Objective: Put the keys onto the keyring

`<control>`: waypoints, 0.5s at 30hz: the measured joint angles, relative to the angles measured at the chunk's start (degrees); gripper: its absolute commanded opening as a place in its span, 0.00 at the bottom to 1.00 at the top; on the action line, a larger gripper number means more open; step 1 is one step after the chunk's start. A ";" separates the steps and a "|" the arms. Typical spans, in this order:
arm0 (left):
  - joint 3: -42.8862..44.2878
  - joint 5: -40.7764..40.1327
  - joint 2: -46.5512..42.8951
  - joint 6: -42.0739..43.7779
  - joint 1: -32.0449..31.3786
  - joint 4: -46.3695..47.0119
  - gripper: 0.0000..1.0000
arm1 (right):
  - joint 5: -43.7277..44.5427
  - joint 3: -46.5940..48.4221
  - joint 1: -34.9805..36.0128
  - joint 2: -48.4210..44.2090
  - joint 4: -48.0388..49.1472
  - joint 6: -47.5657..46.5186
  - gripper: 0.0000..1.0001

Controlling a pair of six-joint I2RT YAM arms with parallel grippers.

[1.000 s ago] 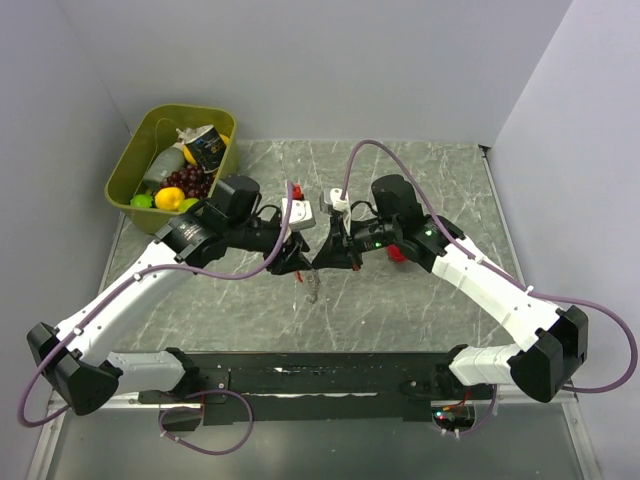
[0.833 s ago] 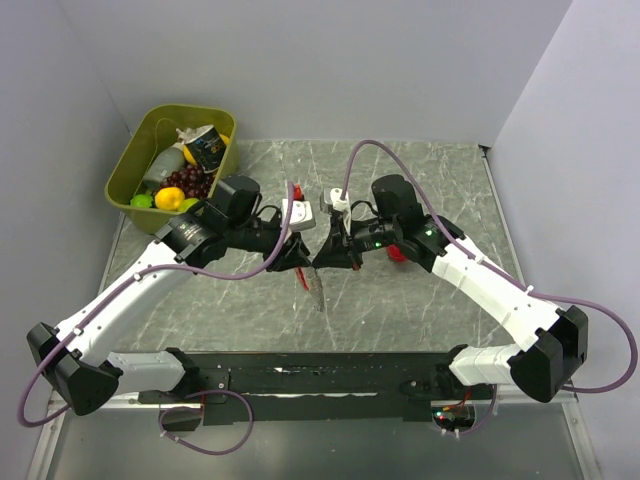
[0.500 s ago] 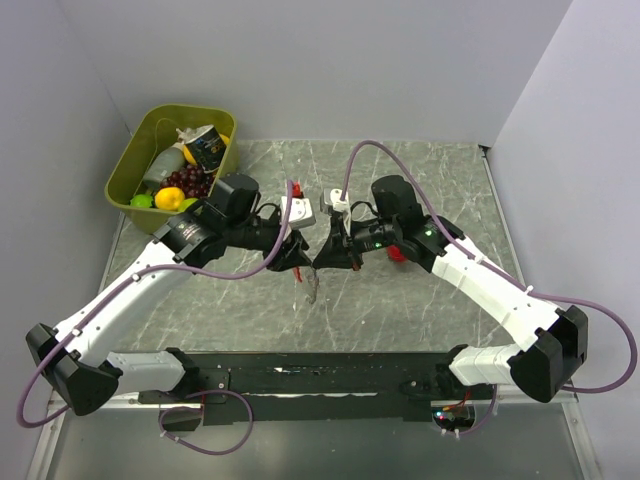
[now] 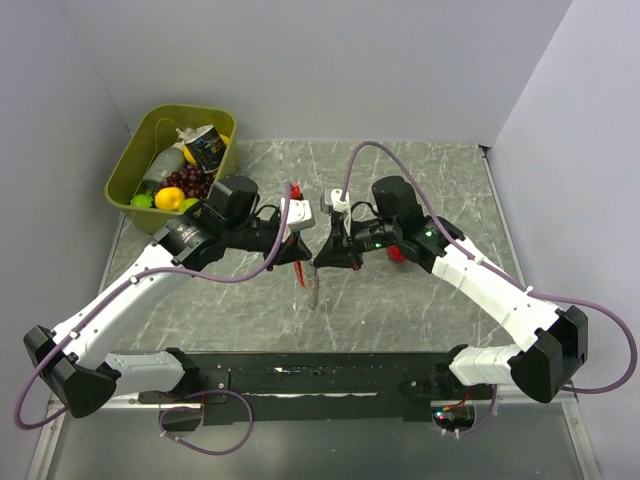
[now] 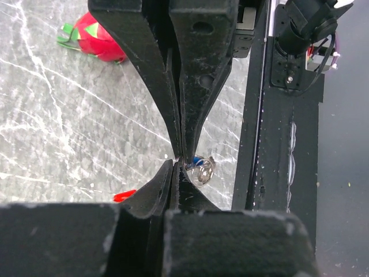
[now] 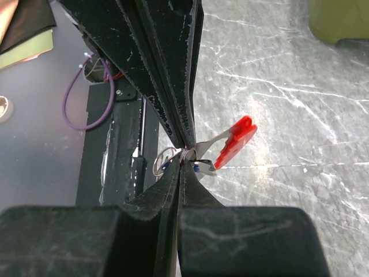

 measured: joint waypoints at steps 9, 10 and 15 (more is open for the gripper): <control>-7.65 0.11 -3.63 -3.63 0.02 8.13 0.01 | 1.55 -3.76 -0.04 -2.67 3.82 2.32 0.44; -8.79 0.04 -4.42 -4.33 0.07 9.16 0.01 | 1.66 -4.42 -0.09 -3.39 4.74 2.64 0.46; -17.97 -0.11 -10.62 -10.45 0.07 22.03 0.01 | 2.73 -8.98 -1.49 -8.39 10.58 5.53 0.40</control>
